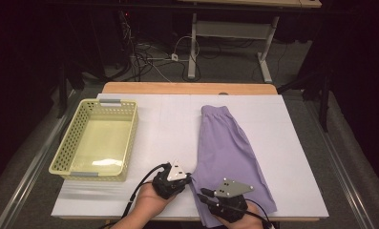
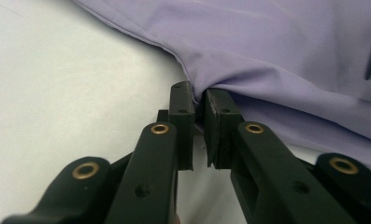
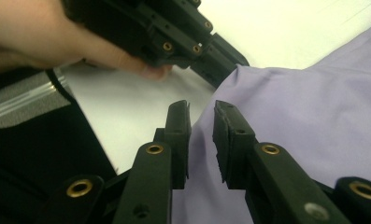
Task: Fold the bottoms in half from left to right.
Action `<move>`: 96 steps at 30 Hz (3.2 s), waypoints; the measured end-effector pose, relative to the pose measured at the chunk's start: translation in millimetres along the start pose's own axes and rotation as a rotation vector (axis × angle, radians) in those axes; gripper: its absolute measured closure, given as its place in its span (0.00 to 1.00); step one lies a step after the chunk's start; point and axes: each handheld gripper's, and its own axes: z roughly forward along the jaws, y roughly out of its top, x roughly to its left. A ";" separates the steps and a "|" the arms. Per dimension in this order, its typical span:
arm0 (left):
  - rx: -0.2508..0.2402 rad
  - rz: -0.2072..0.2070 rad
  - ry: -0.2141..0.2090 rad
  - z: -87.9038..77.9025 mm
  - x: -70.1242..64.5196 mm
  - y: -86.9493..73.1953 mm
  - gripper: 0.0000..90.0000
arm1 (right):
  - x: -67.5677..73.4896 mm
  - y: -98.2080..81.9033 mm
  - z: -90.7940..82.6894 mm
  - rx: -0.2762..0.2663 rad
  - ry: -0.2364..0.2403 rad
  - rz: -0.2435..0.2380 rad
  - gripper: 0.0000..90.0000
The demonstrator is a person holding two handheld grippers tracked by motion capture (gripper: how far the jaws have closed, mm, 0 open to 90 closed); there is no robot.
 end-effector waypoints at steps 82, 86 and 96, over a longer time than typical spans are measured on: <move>-0.015 -0.110 0.070 -35.7 30.9 -34.0 0.94 | 49.8 12.2 56.3 -0.001 0.085 -0.142 1.00; -0.007 -0.119 0.086 -35.8 31.5 -38.1 0.94 | 48.9 13.4 56.8 -0.005 0.103 -0.139 0.95; -0.114 -0.159 0.110 -50.4 36.4 -40.9 0.70 | 32.4 12.4 30.7 -0.053 0.087 -0.104 0.73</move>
